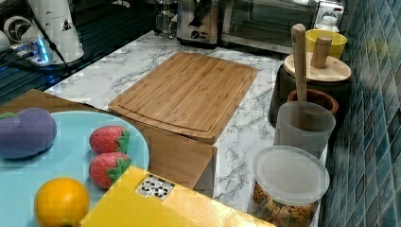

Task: Turn on the toaster.

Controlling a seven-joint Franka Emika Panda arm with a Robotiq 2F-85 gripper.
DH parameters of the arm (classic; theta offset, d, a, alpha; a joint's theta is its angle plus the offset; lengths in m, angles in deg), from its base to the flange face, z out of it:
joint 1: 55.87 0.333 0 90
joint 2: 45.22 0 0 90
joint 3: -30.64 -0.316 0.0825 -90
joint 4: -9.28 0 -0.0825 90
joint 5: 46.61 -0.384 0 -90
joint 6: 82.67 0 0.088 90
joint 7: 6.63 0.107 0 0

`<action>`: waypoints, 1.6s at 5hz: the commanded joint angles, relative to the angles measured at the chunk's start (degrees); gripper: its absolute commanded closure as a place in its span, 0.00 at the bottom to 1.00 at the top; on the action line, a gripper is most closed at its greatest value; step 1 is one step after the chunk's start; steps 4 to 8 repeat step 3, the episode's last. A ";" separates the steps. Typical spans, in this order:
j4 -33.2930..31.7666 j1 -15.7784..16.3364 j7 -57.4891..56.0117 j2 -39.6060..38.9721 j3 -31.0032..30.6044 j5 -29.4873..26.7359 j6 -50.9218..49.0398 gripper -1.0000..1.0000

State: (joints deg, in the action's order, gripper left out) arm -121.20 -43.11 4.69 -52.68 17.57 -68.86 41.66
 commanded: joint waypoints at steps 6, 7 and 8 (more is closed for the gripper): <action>-12.49 0.59 -3.42 -9.97 -2.76 -0.15 5.96 1.00; -12.49 0.59 -3.42 -9.97 -2.76 -0.15 5.96 1.00; -12.49 0.59 -3.42 -9.97 -2.76 -0.15 5.96 1.00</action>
